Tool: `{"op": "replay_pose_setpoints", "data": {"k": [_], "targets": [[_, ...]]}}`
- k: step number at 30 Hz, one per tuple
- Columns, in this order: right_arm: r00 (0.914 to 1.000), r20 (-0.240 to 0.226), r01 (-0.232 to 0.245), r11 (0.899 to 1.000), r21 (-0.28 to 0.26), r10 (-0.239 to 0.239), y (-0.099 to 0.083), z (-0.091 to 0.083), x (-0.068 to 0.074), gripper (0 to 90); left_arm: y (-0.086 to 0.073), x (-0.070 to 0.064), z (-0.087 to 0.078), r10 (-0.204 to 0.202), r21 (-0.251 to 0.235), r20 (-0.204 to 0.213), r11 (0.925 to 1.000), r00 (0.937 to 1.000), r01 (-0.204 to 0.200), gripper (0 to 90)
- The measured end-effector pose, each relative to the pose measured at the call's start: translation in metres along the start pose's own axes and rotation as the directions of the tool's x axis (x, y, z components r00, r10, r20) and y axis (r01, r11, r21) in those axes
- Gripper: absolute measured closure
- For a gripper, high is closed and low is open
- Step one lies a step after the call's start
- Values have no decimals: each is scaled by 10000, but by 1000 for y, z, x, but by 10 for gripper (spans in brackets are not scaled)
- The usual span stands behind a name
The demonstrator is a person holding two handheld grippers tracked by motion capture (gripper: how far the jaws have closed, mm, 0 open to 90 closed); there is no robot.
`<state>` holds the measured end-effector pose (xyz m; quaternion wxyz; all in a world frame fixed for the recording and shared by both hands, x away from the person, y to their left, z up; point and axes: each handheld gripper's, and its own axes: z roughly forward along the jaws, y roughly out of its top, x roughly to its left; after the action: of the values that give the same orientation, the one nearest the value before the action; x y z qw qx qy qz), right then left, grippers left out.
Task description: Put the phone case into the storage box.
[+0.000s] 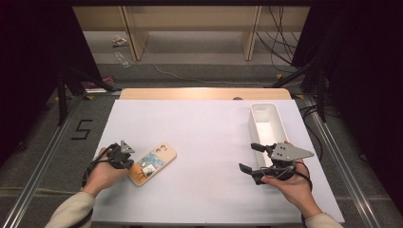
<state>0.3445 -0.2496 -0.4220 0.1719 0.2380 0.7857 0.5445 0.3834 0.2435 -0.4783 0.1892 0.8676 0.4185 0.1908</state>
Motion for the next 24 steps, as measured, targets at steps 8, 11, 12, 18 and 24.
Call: {"op": "replay_pose_setpoints", "data": {"k": [8,11,12,18,24], "targets": [[10000,4,-13,10000,9,13,0,0,0,174,-4,-4,-3,47,24,84,10000,10000,-47,899],[10000,6,-7,10000,-31,7,0,0,0,176,-5,-5,-4,58,25,111,10000,9999,-58,899],[10000,13,-10,10000,-40,10,0,0,0,176,-5,-5,-4,58,25,111,10000,9999,-58,899],[10000,19,-5,10000,-38,5,0,0,0,176,-5,-5,-5,80,1,125,10000,9999,-80,897],[10000,28,-26,10000,-14,26,0,0,0,176,3,1,-19,-14,-593,-229,9982,9997,1,810]]}}
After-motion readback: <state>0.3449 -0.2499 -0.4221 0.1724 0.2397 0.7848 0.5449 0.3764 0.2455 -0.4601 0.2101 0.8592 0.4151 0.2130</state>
